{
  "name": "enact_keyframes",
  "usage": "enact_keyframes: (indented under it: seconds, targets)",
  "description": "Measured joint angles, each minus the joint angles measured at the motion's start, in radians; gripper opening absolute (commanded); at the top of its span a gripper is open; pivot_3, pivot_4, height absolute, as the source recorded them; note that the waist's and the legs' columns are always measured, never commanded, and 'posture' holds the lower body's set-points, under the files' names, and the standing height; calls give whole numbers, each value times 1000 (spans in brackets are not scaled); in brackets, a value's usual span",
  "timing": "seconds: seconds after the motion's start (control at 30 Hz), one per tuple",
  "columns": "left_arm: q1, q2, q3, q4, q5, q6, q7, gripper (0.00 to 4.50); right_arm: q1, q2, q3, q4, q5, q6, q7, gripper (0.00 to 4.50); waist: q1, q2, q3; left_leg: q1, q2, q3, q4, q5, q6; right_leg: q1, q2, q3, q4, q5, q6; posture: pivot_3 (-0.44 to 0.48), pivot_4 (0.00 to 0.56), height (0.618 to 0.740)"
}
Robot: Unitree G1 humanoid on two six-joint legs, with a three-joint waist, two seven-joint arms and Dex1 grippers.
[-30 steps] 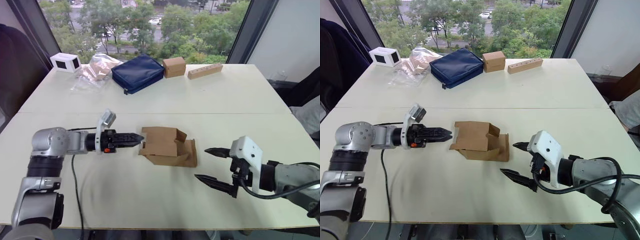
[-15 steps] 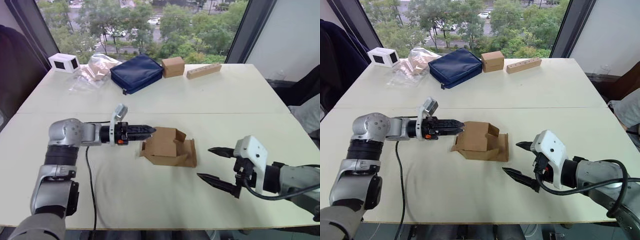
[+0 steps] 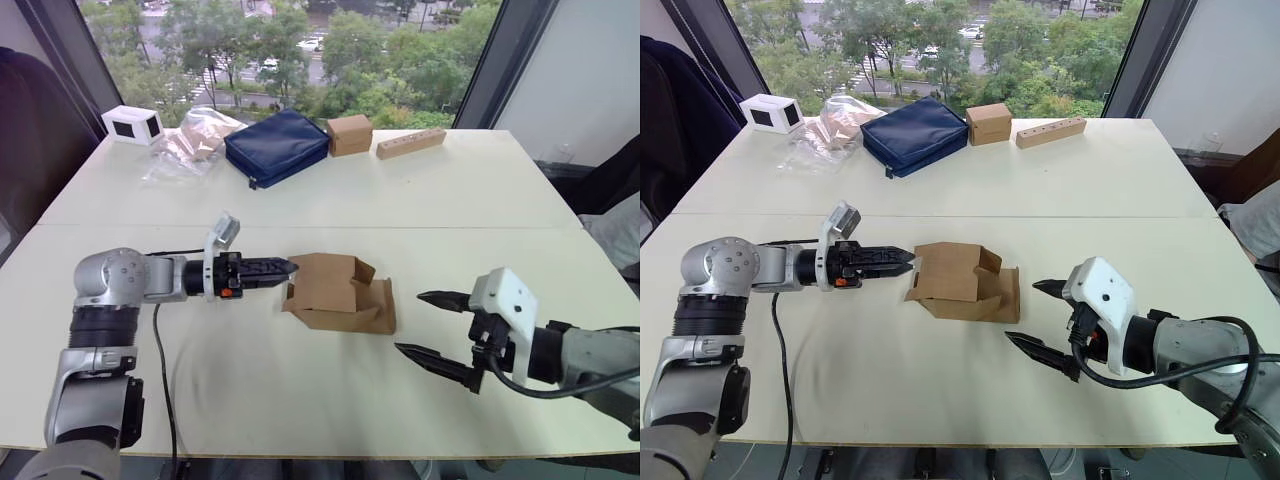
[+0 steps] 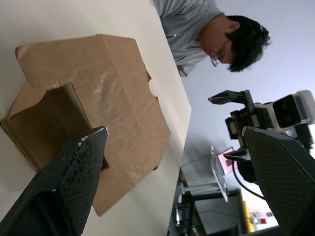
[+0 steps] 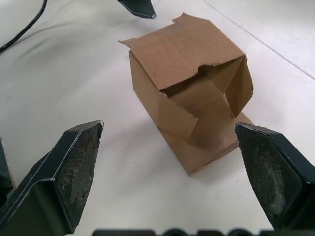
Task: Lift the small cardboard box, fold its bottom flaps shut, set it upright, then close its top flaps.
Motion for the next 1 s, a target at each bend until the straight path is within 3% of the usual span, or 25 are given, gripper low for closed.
enact_keyframes:
  seconds: [0.53,0.73,1.0]
  targets:
    - [-14,-66,-140,132,89,-138,-103,4500,-65,-5,10,1,82,30,-76,4490,0,0,0,0,0,0,1,-1,2,0,0,0,0,0,0,0,150,740]
    - [-68,-99,-233,310,186,-256,-220,4500,-96,-19,12,2,116,43,-102,4490,0,0,0,-1,0,0,1,-1,2,0,0,0,0,0,0,0,150,740]
    - [-221,-122,-238,553,275,-345,-367,4500,-84,-6,28,1,112,36,-132,4490,2,0,0,-2,0,0,3,-3,5,-1,1,0,0,0,0,0,150,740]
